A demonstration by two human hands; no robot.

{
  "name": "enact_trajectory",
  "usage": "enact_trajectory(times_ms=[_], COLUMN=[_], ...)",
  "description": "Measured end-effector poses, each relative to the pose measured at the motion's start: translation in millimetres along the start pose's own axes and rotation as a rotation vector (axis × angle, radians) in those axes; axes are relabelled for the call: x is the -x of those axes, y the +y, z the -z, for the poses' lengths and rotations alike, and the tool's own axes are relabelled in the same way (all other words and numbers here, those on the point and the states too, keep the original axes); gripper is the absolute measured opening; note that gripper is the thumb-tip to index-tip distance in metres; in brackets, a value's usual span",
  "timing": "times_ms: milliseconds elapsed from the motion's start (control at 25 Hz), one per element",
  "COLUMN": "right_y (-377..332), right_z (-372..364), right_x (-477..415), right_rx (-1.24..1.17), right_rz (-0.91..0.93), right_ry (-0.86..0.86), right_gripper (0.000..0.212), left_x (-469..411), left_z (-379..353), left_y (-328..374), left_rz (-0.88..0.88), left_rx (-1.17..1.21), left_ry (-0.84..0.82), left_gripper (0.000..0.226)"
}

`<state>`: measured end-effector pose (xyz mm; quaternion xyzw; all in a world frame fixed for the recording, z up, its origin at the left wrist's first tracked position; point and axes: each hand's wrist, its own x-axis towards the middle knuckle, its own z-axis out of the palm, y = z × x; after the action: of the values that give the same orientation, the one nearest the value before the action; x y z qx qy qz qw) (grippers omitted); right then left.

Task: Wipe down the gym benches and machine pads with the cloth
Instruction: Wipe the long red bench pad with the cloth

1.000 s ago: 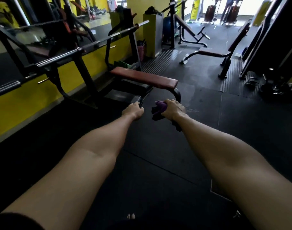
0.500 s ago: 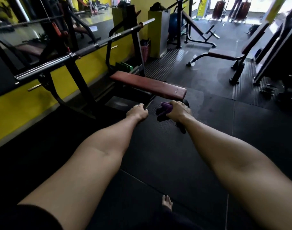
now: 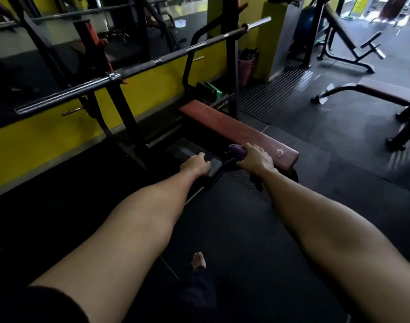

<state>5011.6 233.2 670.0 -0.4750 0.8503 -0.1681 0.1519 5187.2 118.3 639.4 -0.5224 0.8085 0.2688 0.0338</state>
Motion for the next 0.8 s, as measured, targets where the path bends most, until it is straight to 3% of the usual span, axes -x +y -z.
enact_trajectory(times_ms=[800], right_y=[2], right_z=[-7], right_x=[-489], right_rx=[0.1], right_rz=[0.206], right_ry=[-0.254], right_gripper=[0.046], left_x=[-431], left_z=[59], left_y=[58], left_rz=[0.222], left_rx=[0.198], left_ry=[0.012], left_gripper=[0.055])
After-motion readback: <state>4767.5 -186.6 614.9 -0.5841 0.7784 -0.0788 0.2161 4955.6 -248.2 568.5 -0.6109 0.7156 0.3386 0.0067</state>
